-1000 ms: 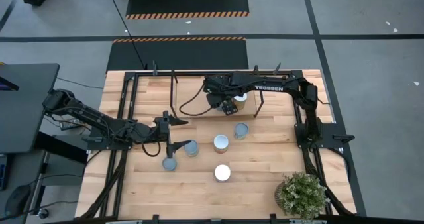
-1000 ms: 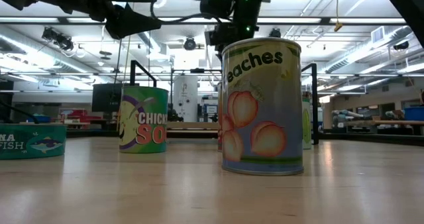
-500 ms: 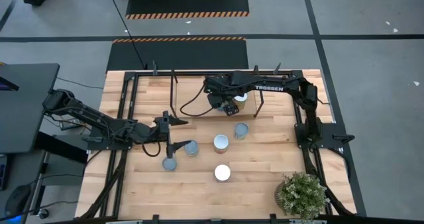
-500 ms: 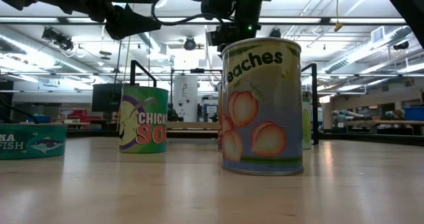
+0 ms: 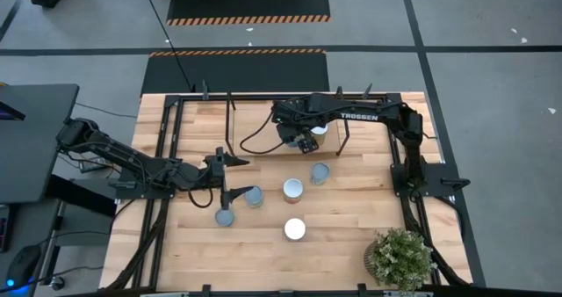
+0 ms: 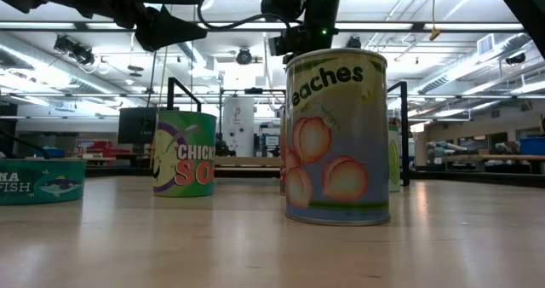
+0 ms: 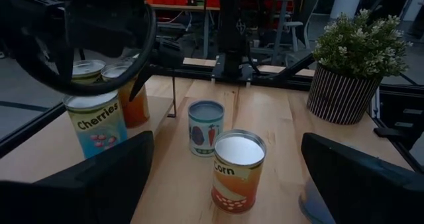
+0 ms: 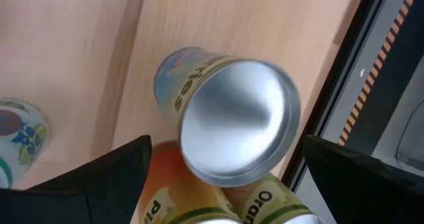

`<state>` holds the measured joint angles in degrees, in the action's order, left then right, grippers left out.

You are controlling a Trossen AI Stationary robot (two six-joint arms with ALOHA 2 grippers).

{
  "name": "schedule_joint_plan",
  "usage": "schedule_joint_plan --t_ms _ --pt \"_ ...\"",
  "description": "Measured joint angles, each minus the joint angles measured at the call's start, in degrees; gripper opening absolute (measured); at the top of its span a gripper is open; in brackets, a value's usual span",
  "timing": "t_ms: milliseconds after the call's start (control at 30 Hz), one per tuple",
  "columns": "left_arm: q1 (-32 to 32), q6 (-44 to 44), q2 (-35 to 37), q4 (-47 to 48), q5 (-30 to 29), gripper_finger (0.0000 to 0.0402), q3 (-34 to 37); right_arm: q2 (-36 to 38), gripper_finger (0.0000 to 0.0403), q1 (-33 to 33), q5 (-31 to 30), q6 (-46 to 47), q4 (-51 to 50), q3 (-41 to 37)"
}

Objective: Pick and place cans onto a shelf
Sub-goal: Put the canned cherries on the shelf

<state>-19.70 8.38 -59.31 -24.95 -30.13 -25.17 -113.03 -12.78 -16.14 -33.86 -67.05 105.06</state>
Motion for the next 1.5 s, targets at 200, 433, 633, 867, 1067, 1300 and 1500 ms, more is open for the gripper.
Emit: schedule_joint_plan --t_ms 200,433,633,867,1067,1300,1500 --pt "0.0 0.0 0.0 0.1 0.0 0.0388 0.0 0.3 0.0400 0.0 0.3 0.4 -0.2 0.0" --pt "0.0 0.0 0.0 0.0 0.0 0.0389 0.0 1.0 0.0400 0.0 0.3 0.5 -0.9 0.0" --pt "0.0 0.0 0.0 0.0 0.0 0.0389 0.0 1.9 0.0400 0.0 0.3 1.1 -0.7 0.0" --pt "0.0 0.0 0.0 0.0 0.0 0.0388 0.0 2.0 0.0400 1.6 -0.6 2.8 1.7 -0.3" --pt "-0.1 0.3 0.0 0.1 0.0 0.0389 0.0 1.7 0.0400 0.3 -4.5 0.0 6.7 -3.7" --pt "0.0 0.2 0.0 0.2 0.0 0.0389 0.0 1.7 0.0400 -2.3 -8.4 -0.2 5.9 -3.6" --pt "0.0 0.0 0.0 0.0 0.0 0.0389 0.0 2.1 0.0400 0.9 -8.3 1.7 8.4 -1.6"
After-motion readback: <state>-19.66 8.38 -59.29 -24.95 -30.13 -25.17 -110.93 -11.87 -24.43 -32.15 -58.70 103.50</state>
